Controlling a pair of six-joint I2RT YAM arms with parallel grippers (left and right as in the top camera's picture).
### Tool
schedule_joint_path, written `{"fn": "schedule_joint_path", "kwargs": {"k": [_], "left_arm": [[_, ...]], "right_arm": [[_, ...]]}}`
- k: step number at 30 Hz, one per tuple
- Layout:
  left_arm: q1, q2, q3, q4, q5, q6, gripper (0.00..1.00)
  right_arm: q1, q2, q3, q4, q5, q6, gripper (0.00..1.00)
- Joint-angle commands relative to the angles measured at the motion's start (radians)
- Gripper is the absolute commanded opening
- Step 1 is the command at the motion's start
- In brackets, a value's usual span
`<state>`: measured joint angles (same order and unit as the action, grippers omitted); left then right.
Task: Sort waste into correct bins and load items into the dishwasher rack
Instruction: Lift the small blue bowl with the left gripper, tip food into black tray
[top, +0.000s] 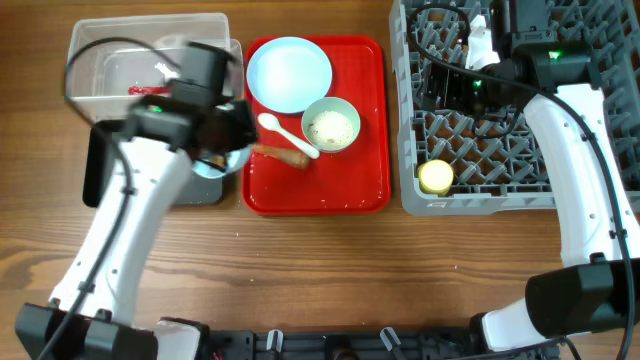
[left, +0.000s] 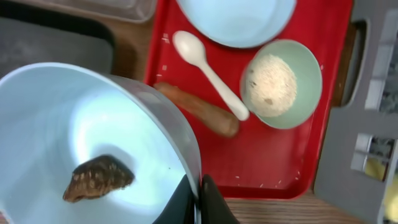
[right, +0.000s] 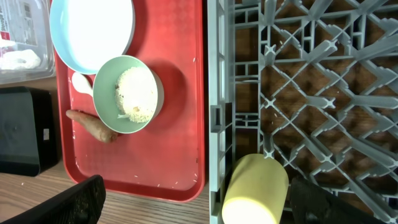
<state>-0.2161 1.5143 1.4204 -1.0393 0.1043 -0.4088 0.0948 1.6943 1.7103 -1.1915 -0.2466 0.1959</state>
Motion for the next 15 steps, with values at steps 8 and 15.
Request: {"fn": "schedule_joint_path", "kwargs": {"k": [8,15], "left_arm": [[0.452,0.118,0.003,-0.074,0.728,0.404,0.04],[0.657,0.307,0.003,-0.164,1.051,0.620,0.04]], "right_arm": [[-0.001,-0.016,0.016,0.001,-0.013,-0.013,0.96],[-0.001,-0.016,0.016,0.001,-0.013,-0.013,0.96]]}}
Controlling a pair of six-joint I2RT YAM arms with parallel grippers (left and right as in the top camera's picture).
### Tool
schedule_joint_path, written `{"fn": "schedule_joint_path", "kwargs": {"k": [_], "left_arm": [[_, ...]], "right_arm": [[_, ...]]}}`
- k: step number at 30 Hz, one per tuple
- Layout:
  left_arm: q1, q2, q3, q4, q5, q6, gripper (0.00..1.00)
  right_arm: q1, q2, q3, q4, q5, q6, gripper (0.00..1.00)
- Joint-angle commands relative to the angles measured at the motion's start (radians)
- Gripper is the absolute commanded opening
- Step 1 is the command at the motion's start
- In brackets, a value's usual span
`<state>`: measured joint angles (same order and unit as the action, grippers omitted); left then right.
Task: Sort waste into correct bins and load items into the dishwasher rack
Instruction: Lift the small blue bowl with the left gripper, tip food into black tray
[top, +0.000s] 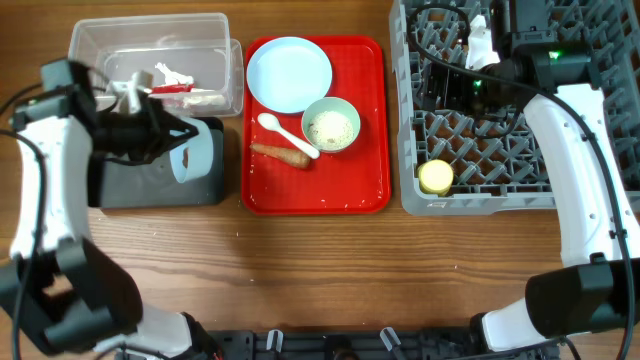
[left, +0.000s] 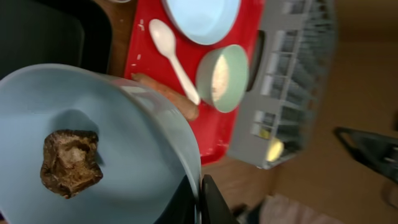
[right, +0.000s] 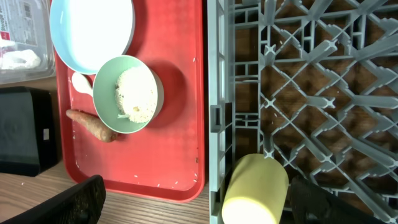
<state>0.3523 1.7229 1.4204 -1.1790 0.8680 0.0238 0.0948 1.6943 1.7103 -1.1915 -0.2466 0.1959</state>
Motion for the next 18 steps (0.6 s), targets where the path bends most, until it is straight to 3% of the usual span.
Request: {"fn": "schedule_joint_path", "kwargs": {"k": [1,7,18], "left_arm": [[0.107,0.121,0.003,-0.031,0.317,0.204,0.04],[0.196,0.285,0.003,-0.080,0.539,0.264,0.04],[0.202,0.319,0.003,-0.188,0.686,0.260,0.04]], "right_arm": [[-0.001,-0.016,0.016,0.001,-0.013,-0.014,0.96],[-0.001,-0.016,0.016,0.001,-0.013,-0.014,0.96],[-0.001,-0.016,0.016,0.001,-0.013,-0.025,0.96]]}}
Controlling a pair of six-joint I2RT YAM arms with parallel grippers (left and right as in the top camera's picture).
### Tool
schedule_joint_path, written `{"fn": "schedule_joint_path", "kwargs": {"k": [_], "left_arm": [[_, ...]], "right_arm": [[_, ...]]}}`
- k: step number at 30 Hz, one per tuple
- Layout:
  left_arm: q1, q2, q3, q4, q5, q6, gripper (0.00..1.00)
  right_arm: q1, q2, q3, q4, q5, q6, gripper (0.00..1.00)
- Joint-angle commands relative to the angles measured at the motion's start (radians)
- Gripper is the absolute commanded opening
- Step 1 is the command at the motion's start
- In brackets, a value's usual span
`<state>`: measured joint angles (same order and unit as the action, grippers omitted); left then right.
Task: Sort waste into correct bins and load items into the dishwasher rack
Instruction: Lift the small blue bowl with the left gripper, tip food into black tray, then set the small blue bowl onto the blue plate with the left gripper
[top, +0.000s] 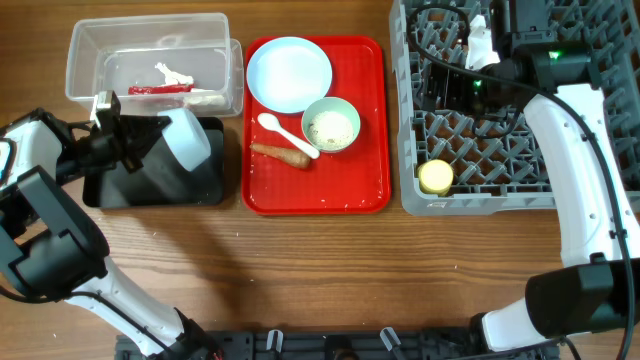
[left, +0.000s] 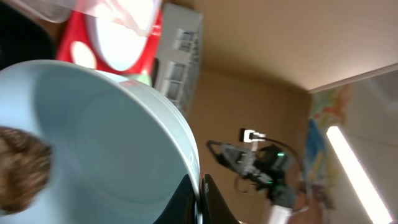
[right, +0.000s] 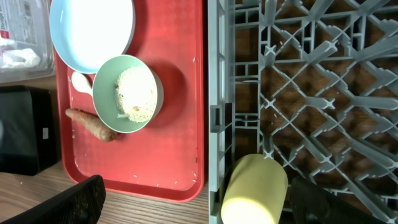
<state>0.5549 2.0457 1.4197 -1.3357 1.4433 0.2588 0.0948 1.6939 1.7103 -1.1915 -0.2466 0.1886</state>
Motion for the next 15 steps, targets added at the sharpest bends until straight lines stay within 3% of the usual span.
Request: {"fn": "schedule_joint_path", "kwargs": {"k": [1,15], "left_arm": [[0.000,-0.003,0.004,-0.041,0.113,0.025,0.04],[-0.032,-0.050,0.027,-0.064,0.099,0.078,0.04]], "right_arm": [[-0.001,-0.016,0.016,0.000,-0.013,-0.019,0.96],[-0.001,-0.016,0.016,0.002,-0.013,-0.031,0.96]]}}
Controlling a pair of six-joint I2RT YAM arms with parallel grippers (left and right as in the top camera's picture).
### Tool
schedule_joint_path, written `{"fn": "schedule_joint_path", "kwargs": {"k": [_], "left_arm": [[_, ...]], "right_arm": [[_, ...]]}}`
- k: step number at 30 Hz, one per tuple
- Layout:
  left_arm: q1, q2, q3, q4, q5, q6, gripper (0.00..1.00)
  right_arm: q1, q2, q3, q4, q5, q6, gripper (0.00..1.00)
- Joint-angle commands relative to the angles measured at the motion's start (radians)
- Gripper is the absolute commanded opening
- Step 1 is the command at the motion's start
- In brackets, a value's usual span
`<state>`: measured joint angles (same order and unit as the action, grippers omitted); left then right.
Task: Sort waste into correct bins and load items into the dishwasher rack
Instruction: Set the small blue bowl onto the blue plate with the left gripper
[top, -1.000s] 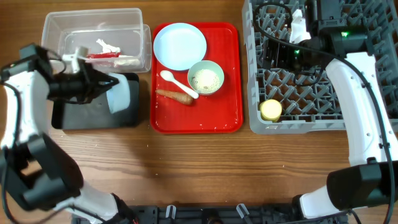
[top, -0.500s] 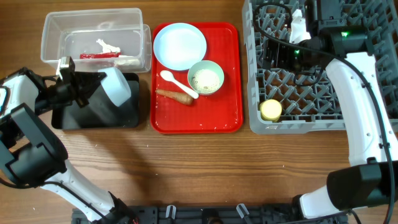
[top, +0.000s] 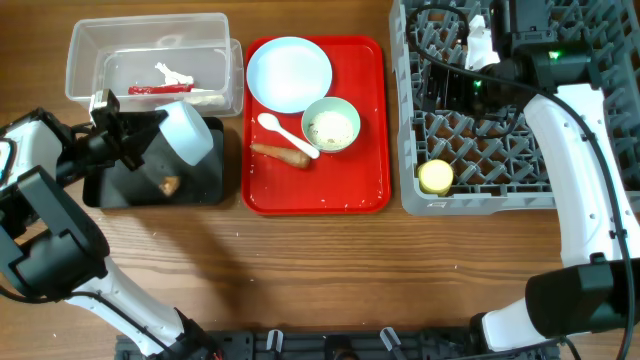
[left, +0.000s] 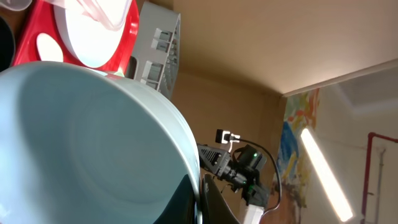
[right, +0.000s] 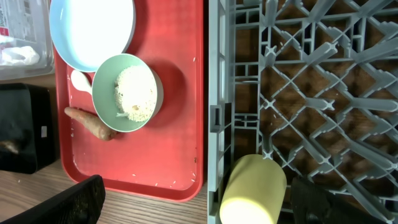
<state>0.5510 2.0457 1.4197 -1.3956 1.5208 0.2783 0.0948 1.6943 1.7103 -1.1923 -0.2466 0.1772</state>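
My left gripper (top: 148, 140) is shut on the rim of a light blue bowl (top: 186, 134), held tipped on its side over the black bin (top: 205, 185). The bowl (left: 93, 143) is empty inside. A brown food lump (top: 168, 184) lies in the black bin. On the red tray (top: 350, 190) are a pale blue plate (top: 289, 72), a green bowl of rice (top: 331, 125), a white spoon (top: 285, 133) and a brown root (top: 283, 153). My right gripper (right: 199, 208) hangs open over the grey dishwasher rack (top: 470, 195), above a yellow cup (right: 254, 190).
A clear plastic bin (top: 90, 45) with white and red scraps stands at the back left, behind the black bin. The rack fills the right side of the table. Bare wood runs along the front edge.
The brown lump has left the bowl and now lies in the black bin. The bowl is empty and tipped slightly further. The right arm has not moved.
My left gripper first held the bowl with the lump beside the tray's left edge. Then the bowl was over the black bin, tilted. Then it lay on its side with the lump at its rim. Now the lump is in the bin.
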Motion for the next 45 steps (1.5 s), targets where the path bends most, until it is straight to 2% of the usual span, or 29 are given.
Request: {"fn": "schedule_joint_path", "kwargs": {"k": [1,7,10,12,14,15,17,19,21,24,27,34,35,39,42,45], "left_arm": [[-0.039,-0.063,0.040,-0.004,0.011,0.059,0.04],[-0.174,-0.163,0.238,0.019,-0.078,0.052,0.04],[-0.286,-0.197,0.351,0.111,-0.250,-0.068,0.04],[-0.382,-0.214,0.404,0.224,-0.483,-0.203,0.04],[-0.506,-0.224,0.426,0.346,-0.791,-0.269,0.04],[-0.550,-0.224,0.426,0.384,-0.894,-0.269,0.04],[-0.685,-0.209,0.425,0.483,-1.217,-0.261,0.04],[-0.777,-0.180,0.425,0.554,-1.435,-0.242,0.04],[-0.858,-0.135,0.425,0.624,-1.571,-0.169,0.04],[-0.946,-0.018,0.425,0.731,-1.653,-0.094,0.04],[-0.962,0.069,0.425,0.780,-1.661,-0.102,0.04],[-0.962,0.176,0.425,0.777,-1.634,-0.111,0.08],[-0.962,0.176,0.425,0.768,-1.634,-0.111,0.11],[-0.962,0.170,0.425,0.760,-1.634,-0.137,0.35],[-0.962,0.145,0.426,0.755,-1.633,-0.160,0.48],[-0.969,0.094,0.426,0.713,-1.633,-0.160,0.54]], "right_arm": [[-0.001,-0.016,0.016,0.003,-0.013,-0.020,0.96],[-0.001,-0.016,0.016,0.006,-0.014,-0.020,0.96],[-0.001,-0.016,0.016,0.005,-0.014,-0.019,0.96],[-0.001,-0.016,0.016,0.005,-0.014,-0.018,0.96],[-0.001,-0.016,0.016,0.005,-0.018,-0.018,0.96],[-0.001,-0.016,0.016,0.004,-0.017,-0.018,0.97],[-0.001,-0.016,0.016,0.001,-0.017,-0.018,0.96],[-0.001,-0.016,0.016,-0.002,-0.017,-0.018,0.97],[-0.001,-0.016,0.016,-0.005,-0.017,-0.018,0.96],[-0.001,-0.016,0.016,-0.008,-0.017,-0.018,0.97],[-0.001,-0.016,0.016,-0.011,-0.017,-0.018,0.97],[-0.001,-0.016,0.016,-0.013,-0.017,-0.018,0.97],[-0.001,-0.016,0.016,-0.013,-0.017,-0.018,0.97],[-0.001,-0.016,0.016,-0.013,-0.017,-0.019,0.97],[-0.001,-0.016,0.016,-0.013,-0.017,-0.020,0.97],[-0.001,-0.016,0.016,-0.012,-0.016,-0.021,0.97]]}}
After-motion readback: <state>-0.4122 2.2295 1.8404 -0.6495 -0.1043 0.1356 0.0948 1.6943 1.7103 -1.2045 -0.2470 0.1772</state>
